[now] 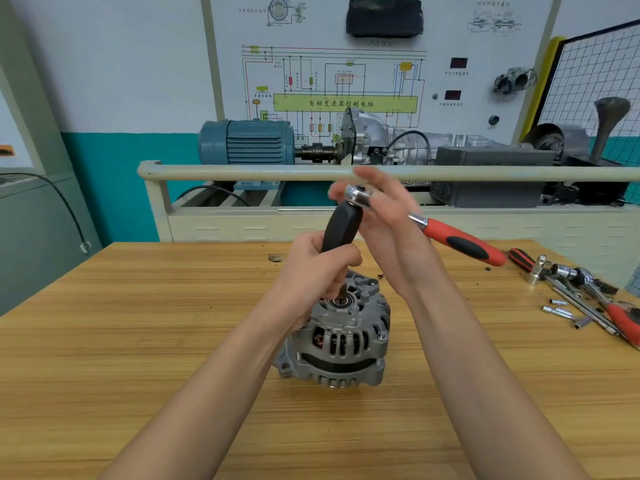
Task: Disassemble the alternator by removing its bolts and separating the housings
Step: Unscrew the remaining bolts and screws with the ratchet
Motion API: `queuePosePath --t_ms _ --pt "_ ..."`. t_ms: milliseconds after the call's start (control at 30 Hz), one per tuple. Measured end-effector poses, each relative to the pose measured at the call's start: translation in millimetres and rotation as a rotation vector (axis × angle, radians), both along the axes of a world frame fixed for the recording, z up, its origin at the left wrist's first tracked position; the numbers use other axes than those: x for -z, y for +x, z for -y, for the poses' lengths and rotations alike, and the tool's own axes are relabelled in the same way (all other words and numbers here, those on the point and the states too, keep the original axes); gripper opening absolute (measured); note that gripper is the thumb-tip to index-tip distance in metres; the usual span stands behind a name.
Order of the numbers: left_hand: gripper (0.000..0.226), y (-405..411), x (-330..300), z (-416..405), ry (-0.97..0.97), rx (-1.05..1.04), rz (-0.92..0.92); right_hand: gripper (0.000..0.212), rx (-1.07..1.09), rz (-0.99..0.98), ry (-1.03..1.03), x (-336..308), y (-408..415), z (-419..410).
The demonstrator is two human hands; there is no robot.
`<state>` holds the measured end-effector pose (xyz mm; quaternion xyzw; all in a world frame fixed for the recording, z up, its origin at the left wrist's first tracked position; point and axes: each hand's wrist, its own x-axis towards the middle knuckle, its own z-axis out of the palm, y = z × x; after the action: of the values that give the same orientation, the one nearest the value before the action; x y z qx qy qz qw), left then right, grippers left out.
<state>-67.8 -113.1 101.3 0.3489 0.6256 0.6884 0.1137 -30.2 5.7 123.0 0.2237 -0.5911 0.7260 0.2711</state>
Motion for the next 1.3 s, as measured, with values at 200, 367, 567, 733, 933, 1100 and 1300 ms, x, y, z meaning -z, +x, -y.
queuePosePath --t_ms 200,367,567,733,933,1100,1300 --pt "0.049 1.5 -2.5 0.0 0.031 -0.026 0.026 0.006 -0.065 -0.290 -0.369 -0.7 7.6 24.2" --pt "0.045 5.5 0.4 -0.1 0.098 -0.009 0.055 0.010 -0.043 -0.309 -0.423 -4.2 10.2 28.3" --pt "0.053 0.4 0.7 3.3 0.197 0.025 0.176 0.025 -0.151 -0.343 -0.333 -13.2 23.5 16.6" --pt "0.041 4.6 -0.3 3.2 0.038 0.106 0.041 0.052 -0.262 -0.315 -0.570 -33.6 27.3 12.6" --pt "0.036 6.3 -32.1 0.0 0.032 0.290 0.010 0.046 -0.401 -0.181 -0.819 -43.0 24.2 5.5" --pt "0.054 18.0 -31.0 -15.6 0.068 0.178 0.104 0.048 -0.310 -0.232 -0.769 -45.1 32.6 12.4" --pt "0.054 27.3 -32.2 -20.4 0.062 -0.007 0.059 0.041 0.103 -0.661 -0.217 -23.8 48.3 39.9"
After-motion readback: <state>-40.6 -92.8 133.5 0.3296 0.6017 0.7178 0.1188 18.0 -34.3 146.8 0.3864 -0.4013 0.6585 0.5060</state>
